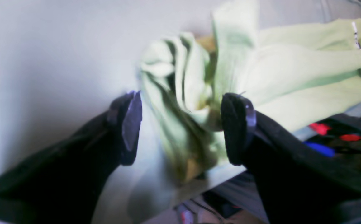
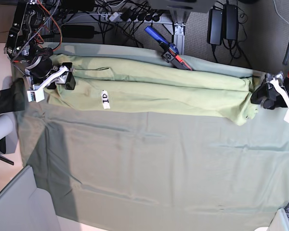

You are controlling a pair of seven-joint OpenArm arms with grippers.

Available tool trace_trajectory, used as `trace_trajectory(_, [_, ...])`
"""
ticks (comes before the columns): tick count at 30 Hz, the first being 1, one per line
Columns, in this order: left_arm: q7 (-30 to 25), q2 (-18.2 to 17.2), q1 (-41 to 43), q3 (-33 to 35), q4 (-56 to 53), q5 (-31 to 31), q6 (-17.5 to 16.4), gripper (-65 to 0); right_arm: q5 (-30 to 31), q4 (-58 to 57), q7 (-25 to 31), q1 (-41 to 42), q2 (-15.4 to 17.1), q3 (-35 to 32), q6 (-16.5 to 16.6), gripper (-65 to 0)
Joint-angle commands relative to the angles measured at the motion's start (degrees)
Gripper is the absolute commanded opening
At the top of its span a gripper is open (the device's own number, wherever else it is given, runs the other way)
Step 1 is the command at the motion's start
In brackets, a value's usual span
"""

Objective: Fold the T-shirt properly
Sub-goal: 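Grasp the strip's end with the left gripper and lift it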

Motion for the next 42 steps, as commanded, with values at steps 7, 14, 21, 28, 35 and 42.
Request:
trace_trajectory(7, [-1.5,4.2,-0.5,-0.4,-1.7,-1.7,-0.2,-22.4,0.2,0.9,1.2,0.4,1.1,0.6,1.1,-23.4])
trace_trajectory(14, [-1.7,6.4,-3.4,-0.4,-9.5,-1.7,-0.2,-22.5,0.2,0.9,1.2,0.4,1.1,0.6,1.1,-23.4])
trace_trajectory(21, [-0.5,7.0,-3.1,1.9,-9.2,-2.3,-1.9,-22.5,0.2,0.9,1.2,0.4,1.1,0.6,1.1,-23.4])
trace_trajectory(28, [0.2,7.1,-2.3,5.5,-4.9,-3.0,-3.4,-24.0,0.2,0.9,1.3,0.4,1.1,0.6,1.1,-23.4])
trace_trajectory(35, [-5.0,7.0,-2.2,5.8,-4.2,1.0,-3.4,-60.8,0.2,0.9,1.3,0.4,1.1,0.6,1.1,-23.4])
trace_trajectory(42, [-6.4,7.0,-6.0,5.6,-4.2,3.5,-3.7,-65.0,0.3,0.9,2.2,0.4,1.1,0.9,0.9,-23.4])
